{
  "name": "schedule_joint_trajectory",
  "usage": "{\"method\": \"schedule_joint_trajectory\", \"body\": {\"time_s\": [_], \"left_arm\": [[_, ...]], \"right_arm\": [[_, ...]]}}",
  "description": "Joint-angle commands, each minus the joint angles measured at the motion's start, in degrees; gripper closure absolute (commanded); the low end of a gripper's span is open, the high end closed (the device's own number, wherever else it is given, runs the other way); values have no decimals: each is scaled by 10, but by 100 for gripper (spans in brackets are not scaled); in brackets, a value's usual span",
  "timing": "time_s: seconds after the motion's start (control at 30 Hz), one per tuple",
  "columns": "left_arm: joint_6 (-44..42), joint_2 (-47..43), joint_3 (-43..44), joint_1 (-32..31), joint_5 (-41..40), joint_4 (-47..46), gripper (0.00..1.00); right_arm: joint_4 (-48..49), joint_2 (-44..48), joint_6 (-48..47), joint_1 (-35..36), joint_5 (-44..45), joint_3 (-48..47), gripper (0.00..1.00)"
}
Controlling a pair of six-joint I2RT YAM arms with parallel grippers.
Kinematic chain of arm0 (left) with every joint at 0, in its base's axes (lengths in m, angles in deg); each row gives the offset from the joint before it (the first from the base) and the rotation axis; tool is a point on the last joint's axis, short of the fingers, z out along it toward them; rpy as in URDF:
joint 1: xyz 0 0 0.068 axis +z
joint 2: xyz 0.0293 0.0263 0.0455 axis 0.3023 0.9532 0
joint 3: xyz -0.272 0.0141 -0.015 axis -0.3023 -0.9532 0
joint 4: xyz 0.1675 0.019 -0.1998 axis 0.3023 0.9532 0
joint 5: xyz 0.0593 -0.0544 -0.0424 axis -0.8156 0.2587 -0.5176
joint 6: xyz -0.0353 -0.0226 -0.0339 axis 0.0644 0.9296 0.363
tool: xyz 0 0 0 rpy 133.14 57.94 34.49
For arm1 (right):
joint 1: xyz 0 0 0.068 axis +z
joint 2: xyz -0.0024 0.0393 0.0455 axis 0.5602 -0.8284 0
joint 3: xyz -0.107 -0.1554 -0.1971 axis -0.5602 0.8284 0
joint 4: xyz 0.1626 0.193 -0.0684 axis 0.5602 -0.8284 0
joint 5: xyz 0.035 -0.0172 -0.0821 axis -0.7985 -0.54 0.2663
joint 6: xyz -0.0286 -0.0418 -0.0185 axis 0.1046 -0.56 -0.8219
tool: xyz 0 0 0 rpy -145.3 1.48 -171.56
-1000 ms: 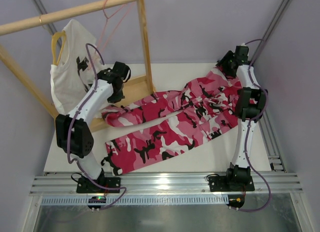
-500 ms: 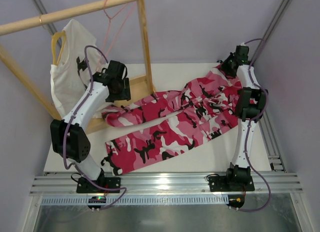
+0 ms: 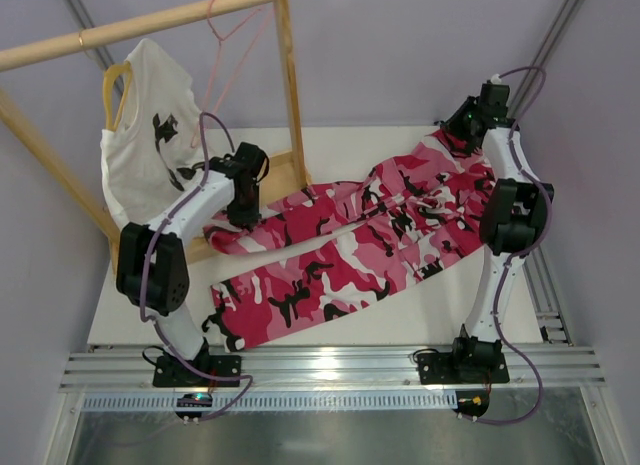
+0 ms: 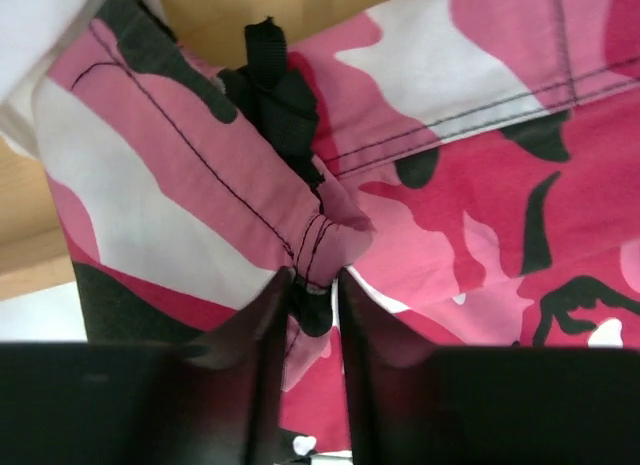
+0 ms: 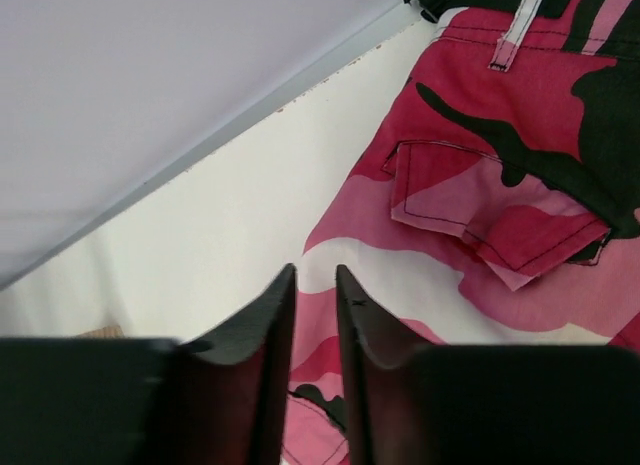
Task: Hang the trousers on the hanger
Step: Fold the trousers
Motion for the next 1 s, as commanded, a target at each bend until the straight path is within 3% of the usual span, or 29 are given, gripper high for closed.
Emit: {"method": "schedule_joint_trajectory", "body": {"time_s": [0.0, 0.1, 0.23, 0.47, 0.87, 0.97], "left_arm": [[4, -6, 5, 1, -48, 4, 81], [14, -21, 14, 1, -65, 5, 100], [33, -43, 33, 1, -75, 13, 100], [104, -86, 42, 26, -154, 62, 100], [152, -194, -6, 57, -159, 56, 100], [173, -209, -25, 63, -197, 70, 100]], "right_arm": [[12, 32, -5, -2, -23, 6, 68], [17, 46, -29, 0, -18, 22, 52], [13, 43, -47, -1, -22, 14, 40], [5, 33, -44, -1, -35, 11, 38], [-32, -15, -61, -1, -11, -38, 25], [-33, -26, -63, 0, -22, -38, 25]]}}
